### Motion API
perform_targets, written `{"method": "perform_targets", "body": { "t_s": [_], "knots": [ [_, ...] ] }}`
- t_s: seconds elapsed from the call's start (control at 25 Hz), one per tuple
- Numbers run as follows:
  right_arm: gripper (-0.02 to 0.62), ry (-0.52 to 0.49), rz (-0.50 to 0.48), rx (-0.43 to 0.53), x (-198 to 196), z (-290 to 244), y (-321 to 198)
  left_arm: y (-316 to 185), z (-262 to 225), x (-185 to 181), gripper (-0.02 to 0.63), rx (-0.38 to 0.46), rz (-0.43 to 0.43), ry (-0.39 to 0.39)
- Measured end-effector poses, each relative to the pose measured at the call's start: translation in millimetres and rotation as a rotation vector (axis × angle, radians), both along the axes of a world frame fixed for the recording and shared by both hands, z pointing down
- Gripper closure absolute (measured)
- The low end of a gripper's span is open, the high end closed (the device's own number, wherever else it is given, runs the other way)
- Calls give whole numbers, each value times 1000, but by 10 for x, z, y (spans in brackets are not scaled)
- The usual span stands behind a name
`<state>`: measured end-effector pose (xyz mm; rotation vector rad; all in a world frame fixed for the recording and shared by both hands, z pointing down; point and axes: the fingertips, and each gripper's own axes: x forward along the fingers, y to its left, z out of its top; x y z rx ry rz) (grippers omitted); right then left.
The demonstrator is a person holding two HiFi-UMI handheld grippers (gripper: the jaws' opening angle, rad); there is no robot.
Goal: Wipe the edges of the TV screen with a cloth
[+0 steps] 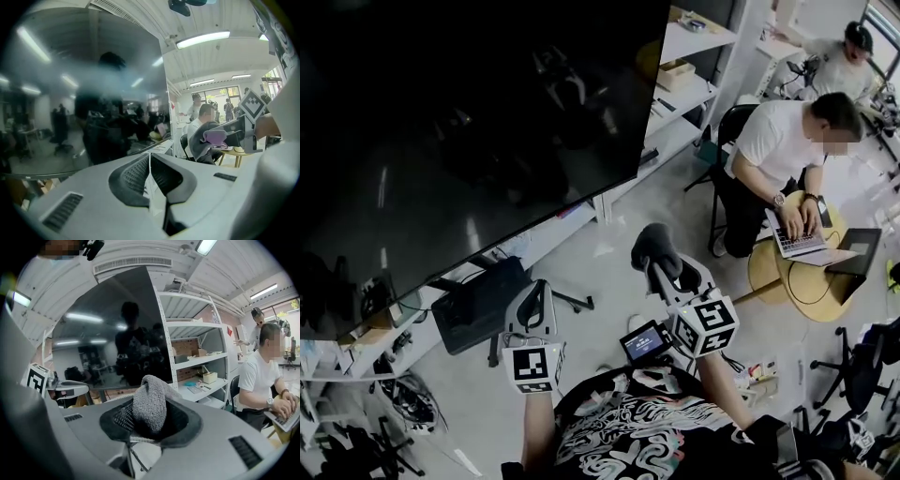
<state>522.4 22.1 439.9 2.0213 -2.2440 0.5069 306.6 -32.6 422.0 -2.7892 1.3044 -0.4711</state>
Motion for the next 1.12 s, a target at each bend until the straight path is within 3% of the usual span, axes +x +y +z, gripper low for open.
{"method": "perform_targets", "body": {
  "t_s": [0.64,1.12],
  "knots": [
    [446,-21,-180,9,705,119,-968,-475,-37,661,581,8,-184,-42],
    [446,-4,-246,-14,833,274,-1498,-603,134,626,581,-17,-277,-54]
  ]
}}
